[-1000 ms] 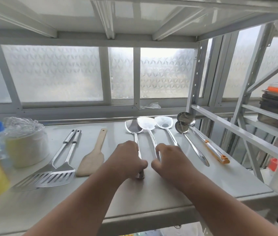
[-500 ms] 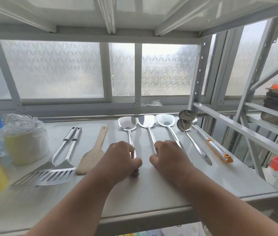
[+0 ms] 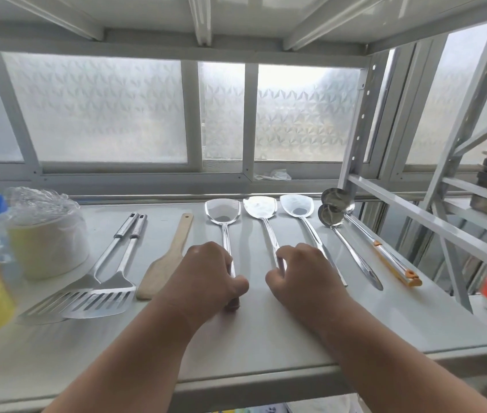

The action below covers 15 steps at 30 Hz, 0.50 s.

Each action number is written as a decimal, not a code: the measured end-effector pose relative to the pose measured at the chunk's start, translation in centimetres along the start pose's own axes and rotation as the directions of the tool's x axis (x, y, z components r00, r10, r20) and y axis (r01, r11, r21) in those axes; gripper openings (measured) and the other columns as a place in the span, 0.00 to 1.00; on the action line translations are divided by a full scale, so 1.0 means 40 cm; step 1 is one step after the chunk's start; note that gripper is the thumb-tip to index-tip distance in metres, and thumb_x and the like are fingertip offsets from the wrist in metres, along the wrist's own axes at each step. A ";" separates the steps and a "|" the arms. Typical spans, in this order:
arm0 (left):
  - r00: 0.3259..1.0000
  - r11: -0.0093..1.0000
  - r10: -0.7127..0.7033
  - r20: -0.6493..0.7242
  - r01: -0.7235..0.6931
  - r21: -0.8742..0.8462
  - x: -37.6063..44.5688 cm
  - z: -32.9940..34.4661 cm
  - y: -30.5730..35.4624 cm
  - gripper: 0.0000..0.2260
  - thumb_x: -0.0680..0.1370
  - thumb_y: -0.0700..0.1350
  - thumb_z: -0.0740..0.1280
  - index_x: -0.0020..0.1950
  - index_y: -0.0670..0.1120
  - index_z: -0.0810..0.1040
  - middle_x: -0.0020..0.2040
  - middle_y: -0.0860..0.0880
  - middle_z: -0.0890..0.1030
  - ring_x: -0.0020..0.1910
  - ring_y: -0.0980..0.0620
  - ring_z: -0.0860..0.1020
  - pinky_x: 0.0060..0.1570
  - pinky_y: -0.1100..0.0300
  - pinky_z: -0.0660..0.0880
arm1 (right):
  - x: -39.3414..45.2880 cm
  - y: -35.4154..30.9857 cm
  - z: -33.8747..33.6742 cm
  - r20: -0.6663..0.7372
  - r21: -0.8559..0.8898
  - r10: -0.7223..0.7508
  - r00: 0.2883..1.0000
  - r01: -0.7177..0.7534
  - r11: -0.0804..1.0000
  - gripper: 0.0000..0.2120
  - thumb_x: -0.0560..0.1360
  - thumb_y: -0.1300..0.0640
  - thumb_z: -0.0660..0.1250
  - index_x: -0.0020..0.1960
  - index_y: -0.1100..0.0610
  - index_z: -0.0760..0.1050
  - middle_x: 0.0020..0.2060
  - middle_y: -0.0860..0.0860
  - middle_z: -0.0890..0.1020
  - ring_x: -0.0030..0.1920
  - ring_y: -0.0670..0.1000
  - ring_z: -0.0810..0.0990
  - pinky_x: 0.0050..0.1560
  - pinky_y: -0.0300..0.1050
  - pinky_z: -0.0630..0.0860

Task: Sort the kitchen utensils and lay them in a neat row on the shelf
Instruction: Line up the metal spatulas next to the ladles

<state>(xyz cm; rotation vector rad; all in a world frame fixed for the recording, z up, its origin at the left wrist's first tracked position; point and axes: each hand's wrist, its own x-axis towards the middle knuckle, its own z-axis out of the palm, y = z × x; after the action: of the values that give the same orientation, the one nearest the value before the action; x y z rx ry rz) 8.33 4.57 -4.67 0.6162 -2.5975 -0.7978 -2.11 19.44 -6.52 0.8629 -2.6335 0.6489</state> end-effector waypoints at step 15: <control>0.999 1.000 0.011 -0.032 -0.012 -0.010 0.000 -0.005 -0.006 0.07 0.72 0.46 0.72 0.36 0.45 0.81 0.22 0.53 0.78 0.26 0.69 0.76 0.22 0.72 0.66 | -0.002 -0.004 0.005 -0.003 -0.017 0.007 1.000 -0.007 1.000 0.07 0.75 0.54 0.64 0.41 0.55 0.69 0.39 0.51 0.69 0.41 0.55 0.70 0.42 0.45 0.69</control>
<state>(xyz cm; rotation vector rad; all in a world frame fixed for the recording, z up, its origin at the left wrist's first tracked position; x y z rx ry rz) 8.48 4.29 -4.67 0.6055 -2.5642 -0.7914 -1.99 19.26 -6.69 0.8471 -2.6364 0.6278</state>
